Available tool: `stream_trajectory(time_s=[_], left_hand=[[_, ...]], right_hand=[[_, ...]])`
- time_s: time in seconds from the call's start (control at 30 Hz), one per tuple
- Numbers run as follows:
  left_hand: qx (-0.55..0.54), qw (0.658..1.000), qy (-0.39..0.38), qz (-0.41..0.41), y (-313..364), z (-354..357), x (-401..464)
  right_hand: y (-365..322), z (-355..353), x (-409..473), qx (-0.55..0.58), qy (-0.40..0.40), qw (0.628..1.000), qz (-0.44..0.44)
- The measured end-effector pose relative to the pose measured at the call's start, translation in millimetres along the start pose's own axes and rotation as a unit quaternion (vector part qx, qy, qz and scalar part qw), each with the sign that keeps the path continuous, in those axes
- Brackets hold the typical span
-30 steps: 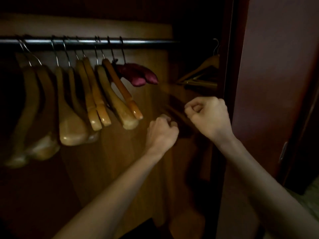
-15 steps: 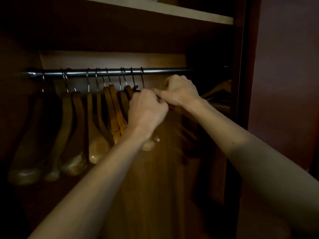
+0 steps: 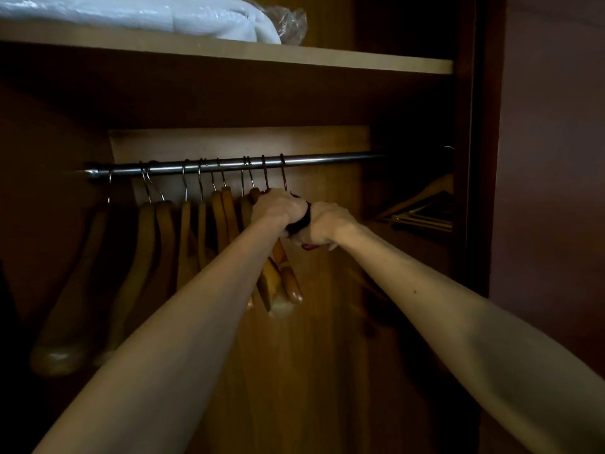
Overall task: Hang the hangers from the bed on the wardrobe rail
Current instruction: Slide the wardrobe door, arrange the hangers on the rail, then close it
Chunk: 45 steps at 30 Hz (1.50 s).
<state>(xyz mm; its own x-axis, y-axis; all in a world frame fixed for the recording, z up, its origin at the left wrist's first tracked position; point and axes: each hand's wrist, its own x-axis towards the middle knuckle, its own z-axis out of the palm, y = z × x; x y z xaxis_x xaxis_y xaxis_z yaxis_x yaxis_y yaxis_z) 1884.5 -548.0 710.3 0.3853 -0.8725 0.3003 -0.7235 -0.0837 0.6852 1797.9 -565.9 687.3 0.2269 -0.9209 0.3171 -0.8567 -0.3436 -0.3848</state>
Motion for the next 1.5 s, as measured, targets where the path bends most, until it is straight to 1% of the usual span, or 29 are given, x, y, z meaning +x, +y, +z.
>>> stream_trajectory(time_s=[0.07,0.13,0.2,0.27,0.47,0.57,0.67,0.73,0.8,0.93,1.07,1.13,1.23,1.33,1.43,1.5], left_hand=[[-0.048,0.997,-0.06,-0.014,3,5,4],[-0.087,0.991,-0.096,-0.014,8,7,10],[-0.137,0.984,-0.113,-0.014,13,6,19],[-0.19,0.974,-0.118,-0.019,20,4,25],[-0.234,0.967,-0.097,-0.021,47,14,26],[-0.251,0.96,-0.115,-0.044,49,29,14],[-0.287,0.943,-0.149,-0.077,42,55,0],[-0.315,0.928,-0.165,-0.108,33,76,-12],[-0.344,0.913,-0.169,-0.144,19,98,-23],[-0.368,0.892,-0.17,-0.198,-24,146,-52],[-0.409,0.871,-0.163,-0.217,-77,183,-87],[-0.419,0.865,-0.167,-0.218,-101,197,-103],[-0.418,0.859,-0.204,-0.213,-129,220,-121],[-0.415,0.846,-0.242,-0.23,-147,236,-136],[-0.361,0.851,-0.287,-0.25,-168,237,-139],[-0.325,0.842,-0.354,-0.244,-187,230,-133]], right_hand=[[3,4,4,0.037,0.064,0.997,-0.001],[6,-2,8,0.076,0.096,0.992,-0.011],[6,-11,13,0.111,0.092,0.989,-0.019],[5,-21,20,0.123,0.087,0.988,-0.021],[11,-43,34,0.065,0.08,0.995,0.013],[24,-42,26,0.037,0.066,0.997,0.026],[45,-30,5,0.023,0.052,0.998,0.04],[63,-18,-18,0.04,0.041,0.997,0.046],[84,-1,-46,0.081,0.028,0.995,0.046],[128,48,-106,0.15,0.017,0.987,0.058],[151,105,-164,0.133,0.007,0.991,0.033],[161,129,-180,0.121,-0.012,0.992,0.02],[171,150,-194,0.124,-0.05,0.991,0.029],[177,158,-205,0.123,-0.084,0.988,0.031],[195,164,-216,0.189,-0.158,0.969,0.031],[217,165,-217,0.228,-0.155,0.961,0.038]])
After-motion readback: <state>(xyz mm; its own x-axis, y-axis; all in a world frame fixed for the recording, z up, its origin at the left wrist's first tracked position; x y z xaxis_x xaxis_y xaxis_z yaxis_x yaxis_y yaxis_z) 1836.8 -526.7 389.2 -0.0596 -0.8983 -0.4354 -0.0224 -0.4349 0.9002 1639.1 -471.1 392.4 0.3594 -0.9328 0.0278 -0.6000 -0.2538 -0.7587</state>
